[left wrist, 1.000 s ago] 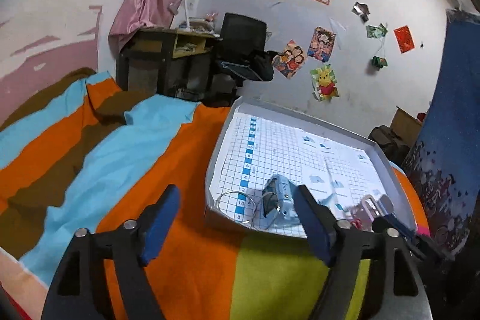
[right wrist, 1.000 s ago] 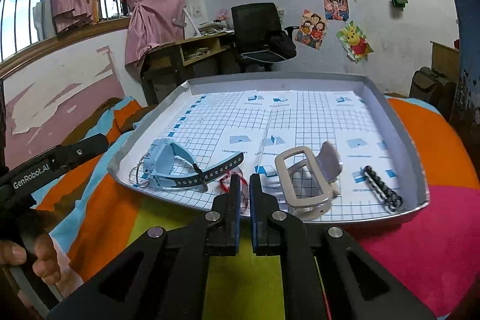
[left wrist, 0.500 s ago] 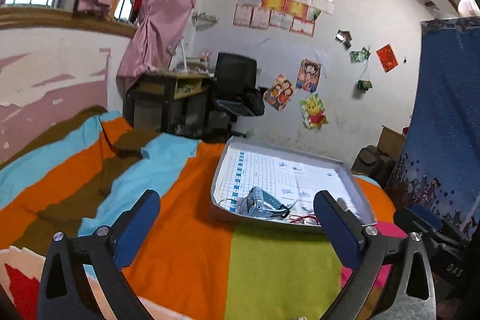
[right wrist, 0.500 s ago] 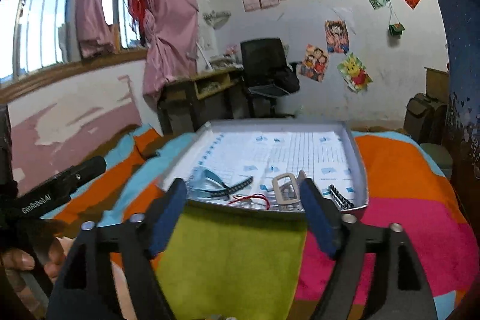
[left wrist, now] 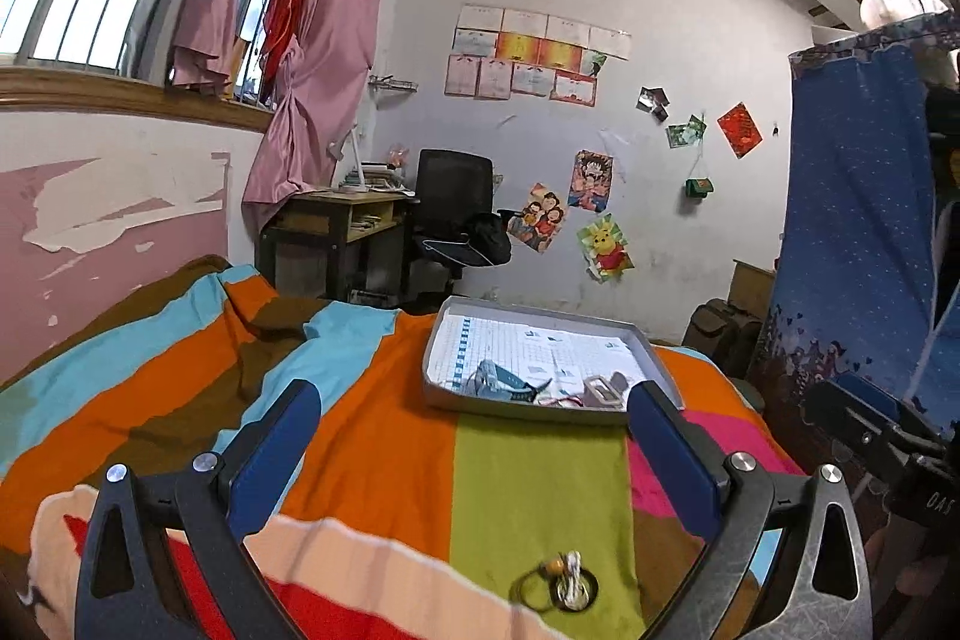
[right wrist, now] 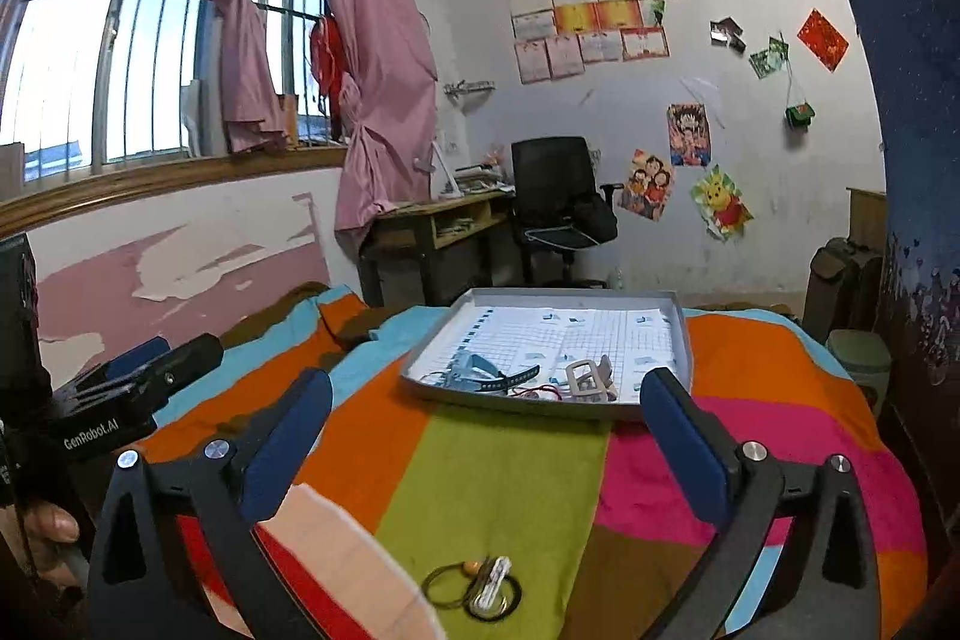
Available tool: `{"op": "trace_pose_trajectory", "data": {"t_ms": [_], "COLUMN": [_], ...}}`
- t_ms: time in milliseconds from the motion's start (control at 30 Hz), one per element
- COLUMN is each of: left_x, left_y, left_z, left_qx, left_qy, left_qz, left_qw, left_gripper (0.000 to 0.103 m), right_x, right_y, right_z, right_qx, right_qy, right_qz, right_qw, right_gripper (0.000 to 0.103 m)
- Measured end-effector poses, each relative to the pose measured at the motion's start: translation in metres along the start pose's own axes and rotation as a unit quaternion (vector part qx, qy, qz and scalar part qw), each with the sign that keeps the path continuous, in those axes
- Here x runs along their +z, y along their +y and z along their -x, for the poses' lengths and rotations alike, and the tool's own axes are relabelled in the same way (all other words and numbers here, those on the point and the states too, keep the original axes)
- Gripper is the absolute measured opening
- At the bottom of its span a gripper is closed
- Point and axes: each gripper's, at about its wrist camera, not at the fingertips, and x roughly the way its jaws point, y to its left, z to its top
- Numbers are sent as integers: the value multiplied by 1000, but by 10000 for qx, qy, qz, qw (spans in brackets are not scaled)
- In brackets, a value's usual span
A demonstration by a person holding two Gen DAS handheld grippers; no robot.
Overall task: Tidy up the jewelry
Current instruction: 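Withdraw both tools from the tray back toward the jewelry pile, then grasp the brown cord with orange bead with the left tool while the right tool grasps the black hair tie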
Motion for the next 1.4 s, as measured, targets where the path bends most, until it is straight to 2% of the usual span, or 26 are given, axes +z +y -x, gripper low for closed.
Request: {"op": "trace_pose_trajectory", "data": {"t_ms": [333,533,700,933,1233,1400], "left_x": [-27,-47,-71,-94,-107,-107], "left_y": [6,10,12,22,23,20], "left_z": [61,73,73,60,39,35], "left_qx": [92,117,176,232,199,167], "left_qy": [-50,42,172,413,766,857], "left_qz": [-57,-122,-117,13,-14,-25], "left_qw": [9999,9998,9996,9989,9969,9962], "left_gripper": [103,103,103,103,103,103], "right_x": [-22,-47,-73,-108,-131,-141], "right_y": [17,22,22,14,0,-2], "right_z": [71,92,92,87,64,56], "right_qx": [23,-35,-171,-622,-698,-698], "right_qy": [-128,-37,159,259,821,974], "right_qz": [105,71,-35,-172,-334,-429], "right_qw": [9999,10000,9997,9976,9936,9919], "right_gripper": [102,102,102,102,102,102]}}
